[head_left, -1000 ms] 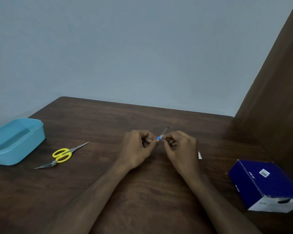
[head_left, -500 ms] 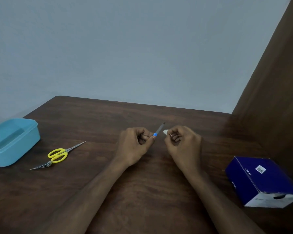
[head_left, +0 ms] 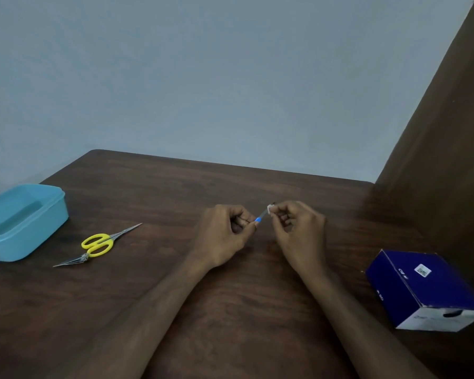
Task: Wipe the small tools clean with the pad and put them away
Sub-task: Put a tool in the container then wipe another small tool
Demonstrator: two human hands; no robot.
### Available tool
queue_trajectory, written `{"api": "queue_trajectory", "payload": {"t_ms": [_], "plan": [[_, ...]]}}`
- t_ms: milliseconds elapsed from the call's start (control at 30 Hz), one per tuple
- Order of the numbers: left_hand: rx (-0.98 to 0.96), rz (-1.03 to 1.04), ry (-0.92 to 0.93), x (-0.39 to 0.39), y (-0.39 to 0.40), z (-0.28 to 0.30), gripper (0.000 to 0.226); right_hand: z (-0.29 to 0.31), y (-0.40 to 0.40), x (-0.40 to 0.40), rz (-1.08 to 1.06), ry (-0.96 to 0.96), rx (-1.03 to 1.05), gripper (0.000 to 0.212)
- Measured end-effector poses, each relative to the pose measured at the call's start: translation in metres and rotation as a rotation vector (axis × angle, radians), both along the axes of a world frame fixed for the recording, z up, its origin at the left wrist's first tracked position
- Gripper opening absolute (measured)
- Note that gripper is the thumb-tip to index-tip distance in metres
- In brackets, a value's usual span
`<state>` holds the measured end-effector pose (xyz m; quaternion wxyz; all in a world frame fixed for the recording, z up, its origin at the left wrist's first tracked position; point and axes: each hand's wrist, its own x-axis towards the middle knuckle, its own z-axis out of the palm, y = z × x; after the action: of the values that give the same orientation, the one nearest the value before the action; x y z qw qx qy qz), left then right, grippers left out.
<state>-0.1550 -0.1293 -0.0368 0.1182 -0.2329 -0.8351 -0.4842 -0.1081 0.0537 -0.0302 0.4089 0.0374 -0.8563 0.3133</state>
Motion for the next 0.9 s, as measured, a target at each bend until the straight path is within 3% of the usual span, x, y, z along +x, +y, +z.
{"api": "queue_trajectory", "payload": {"t_ms": [100,267,400,533,600,733,900], "plan": [[0.101,0.025,-0.018,-0.001,0.0,0.001,0.012,-0.002,0.002,-0.003,-0.087,-0.054,-0.051,0.013],[0.04,0.005,-0.038,-0.002,0.0,0.0,0.007,0.008,0.0,0.005,-0.104,0.117,-0.062,0.017],[-0.015,-0.017,0.003,-0.004,-0.001,0.0,0.008,0.002,0.002,-0.002,-0.04,0.05,-0.032,0.015],[0.0,-0.012,-0.015,-0.005,-0.002,-0.003,0.009,-0.003,0.007,-0.006,-0.12,-0.06,-0.103,0.017],[0.002,0.006,-0.022,-0.005,-0.001,-0.004,0.009,0.001,0.008,-0.002,-0.17,0.004,-0.144,0.016],[0.012,0.014,-0.018,-0.006,-0.001,-0.005,0.009,0.007,0.003,0.003,-0.077,0.129,-0.091,0.016],[-0.067,-0.009,0.012,-0.008,-0.002,-0.007,0.007,-0.001,0.003,-0.003,-0.053,0.043,-0.06,0.016]]}}
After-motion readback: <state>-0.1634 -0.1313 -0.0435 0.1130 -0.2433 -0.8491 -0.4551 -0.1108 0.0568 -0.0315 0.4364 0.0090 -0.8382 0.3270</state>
